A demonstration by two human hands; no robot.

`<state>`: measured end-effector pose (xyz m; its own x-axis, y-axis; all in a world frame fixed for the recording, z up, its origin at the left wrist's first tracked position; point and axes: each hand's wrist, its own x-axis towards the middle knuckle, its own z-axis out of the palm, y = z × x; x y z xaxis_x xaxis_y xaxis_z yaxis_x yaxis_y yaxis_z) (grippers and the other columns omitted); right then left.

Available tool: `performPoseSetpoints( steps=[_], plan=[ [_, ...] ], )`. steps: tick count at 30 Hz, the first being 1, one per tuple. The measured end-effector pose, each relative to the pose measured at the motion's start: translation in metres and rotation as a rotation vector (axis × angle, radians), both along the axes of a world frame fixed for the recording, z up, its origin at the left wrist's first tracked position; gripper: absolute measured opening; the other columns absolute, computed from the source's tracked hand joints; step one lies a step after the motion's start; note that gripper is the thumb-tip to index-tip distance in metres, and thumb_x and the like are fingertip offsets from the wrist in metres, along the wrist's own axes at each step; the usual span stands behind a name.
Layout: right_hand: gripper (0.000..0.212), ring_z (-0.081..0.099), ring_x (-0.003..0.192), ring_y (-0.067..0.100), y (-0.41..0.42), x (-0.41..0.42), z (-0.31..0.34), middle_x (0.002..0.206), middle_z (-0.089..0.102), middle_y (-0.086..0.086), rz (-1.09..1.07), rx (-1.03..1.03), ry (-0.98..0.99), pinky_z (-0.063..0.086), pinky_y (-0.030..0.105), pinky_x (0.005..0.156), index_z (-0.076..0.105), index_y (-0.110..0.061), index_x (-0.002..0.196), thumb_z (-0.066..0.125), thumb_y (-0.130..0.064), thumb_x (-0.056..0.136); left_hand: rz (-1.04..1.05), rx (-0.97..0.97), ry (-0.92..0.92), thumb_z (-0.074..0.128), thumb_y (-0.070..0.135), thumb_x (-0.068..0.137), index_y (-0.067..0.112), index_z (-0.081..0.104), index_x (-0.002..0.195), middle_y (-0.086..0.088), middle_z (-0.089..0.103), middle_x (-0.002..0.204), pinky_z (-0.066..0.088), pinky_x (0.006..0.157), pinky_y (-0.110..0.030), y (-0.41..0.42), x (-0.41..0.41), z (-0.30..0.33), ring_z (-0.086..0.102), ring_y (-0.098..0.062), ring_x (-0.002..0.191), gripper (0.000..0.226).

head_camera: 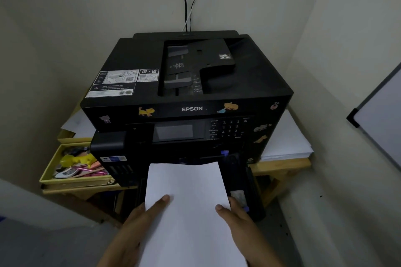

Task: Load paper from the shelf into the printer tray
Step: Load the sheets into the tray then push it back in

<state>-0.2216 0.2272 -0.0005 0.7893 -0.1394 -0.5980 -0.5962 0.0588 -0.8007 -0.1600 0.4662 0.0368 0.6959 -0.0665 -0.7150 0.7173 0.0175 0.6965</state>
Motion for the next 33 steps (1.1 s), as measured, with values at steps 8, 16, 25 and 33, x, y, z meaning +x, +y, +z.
performPoseSetpoints(
  steps=[8, 16, 25, 33],
  plan=[
    [0.024, 0.072, 0.110, 0.012, -0.009, 0.009, 0.005, 0.118, 0.075, -0.014, -0.016, -0.019, 0.019, 0.056, 0.036, 0.097, 0.065, -0.037, 0.125, 0.060, -0.023, 0.106, -0.056, 0.088, -0.076, 0.078, 0.054, 0.082, 0.023, 0.071, 0.124, 0.000, 0.080, 0.113, 0.055, 0.102, -0.048, 0.000, 0.018, -0.028, 0.075, -0.026, 0.105, 0.053],
    [0.030, 0.070, 0.117, 0.016, -0.017, 0.024, 0.006, 0.132, 0.070, -0.006, -0.011, -0.012, 0.008, 0.054, 0.045, 0.107, 0.065, -0.037, 0.133, 0.063, -0.027, 0.104, -0.087, 0.089, -0.119, 0.076, 0.048, 0.087, 0.020, 0.069, 0.126, -0.002, 0.079, 0.113, 0.061, 0.081, -0.035, -0.006, 0.040, -0.036, 0.077, -0.023, 0.099, 0.048],
    [0.027, 0.075, 0.105, 0.016, -0.027, 0.031, 0.007, 0.118, 0.077, -0.008, -0.034, 0.057, 0.052, 0.058, 0.031, 0.079, 0.067, -0.035, 0.128, 0.063, -0.022, 0.105, -0.123, 0.033, -0.055, 0.075, 0.041, 0.091, 0.012, 0.073, 0.118, -0.012, 0.081, 0.105, 0.059, 0.095, -0.053, -0.012, 0.054, -0.044, 0.078, -0.034, 0.096, 0.039],
    [0.035, 0.075, 0.109, 0.025, -0.036, 0.037, 0.003, 0.124, 0.075, 0.000, -0.068, 0.081, 0.075, 0.061, 0.041, 0.086, 0.064, -0.031, 0.138, 0.066, -0.023, 0.103, -0.114, -0.009, -0.058, 0.078, 0.046, 0.086, 0.017, 0.072, 0.122, -0.008, 0.081, 0.110, 0.058, 0.099, -0.052, -0.019, 0.058, -0.051, 0.078, -0.030, 0.100, 0.047]
  ],
)
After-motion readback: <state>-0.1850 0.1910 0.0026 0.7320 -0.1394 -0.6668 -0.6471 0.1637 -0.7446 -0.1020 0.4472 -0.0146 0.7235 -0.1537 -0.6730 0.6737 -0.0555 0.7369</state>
